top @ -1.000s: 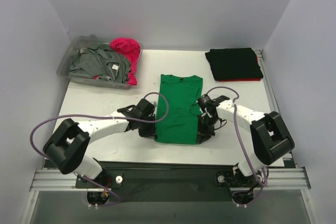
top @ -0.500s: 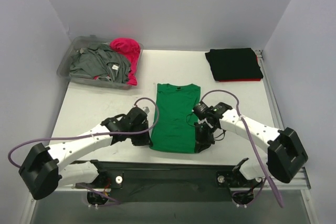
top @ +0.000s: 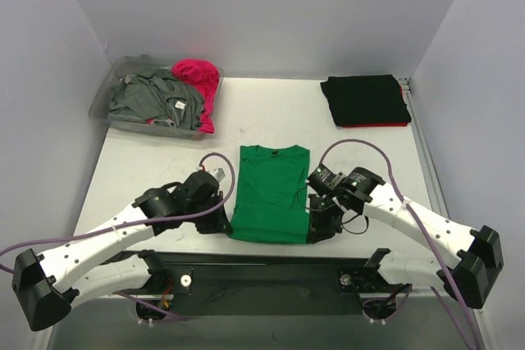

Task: Fold and stack the t-shirts
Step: Fold the long partially folded tshirt into a neat square

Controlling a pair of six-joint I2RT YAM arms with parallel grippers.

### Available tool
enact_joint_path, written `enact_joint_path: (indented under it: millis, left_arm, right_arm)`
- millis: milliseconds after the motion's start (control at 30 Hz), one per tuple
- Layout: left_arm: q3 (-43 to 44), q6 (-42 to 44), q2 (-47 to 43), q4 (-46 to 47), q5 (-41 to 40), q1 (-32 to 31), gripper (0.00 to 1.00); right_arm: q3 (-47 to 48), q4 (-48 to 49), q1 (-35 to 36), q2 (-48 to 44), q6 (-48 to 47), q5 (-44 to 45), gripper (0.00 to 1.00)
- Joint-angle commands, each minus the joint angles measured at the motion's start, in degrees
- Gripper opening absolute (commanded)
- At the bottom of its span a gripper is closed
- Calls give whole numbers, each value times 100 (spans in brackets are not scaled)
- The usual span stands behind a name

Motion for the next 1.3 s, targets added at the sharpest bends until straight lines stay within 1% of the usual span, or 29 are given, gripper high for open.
enact_joint_path:
  millis: [0, 167, 267, 400, 567, 800, 967, 1267]
  left_arm:
    - [366, -62, -119, -568, -213, -4, 0]
    - [815, 26, 240, -480, -389, 5, 0]
    - [1016, 131, 556, -384, -485, 58, 0]
    - [1193, 272, 803, -24, -442, 338, 0]
    - [1290, 491, 1163, 407, -29, 926, 0]
    - [1369, 807, 1814, 1110, 630, 1586, 0]
    - [1720, 1063, 2464, 1278, 938, 1894, 0]
    - [2441, 1379, 3387, 1330, 1193, 2510, 0]
  right_arm:
    - [339, -1007, 13, -214, 158, 619, 4]
    - [665, -1078, -118, -127, 106, 927, 3]
    - [841, -1069, -452, -30, -122, 1033, 2]
    - [1087, -1043, -1171, 190, -632, 981, 1]
    - [1544, -990, -1551, 752, -1299, 858, 0]
    - [1974, -797, -1929, 1534, -1730, 779, 0]
    - [2422, -718, -2263, 2149, -2012, 656, 0]
    - [3661, -735, -2764, 3494, -2504, 295, 0]
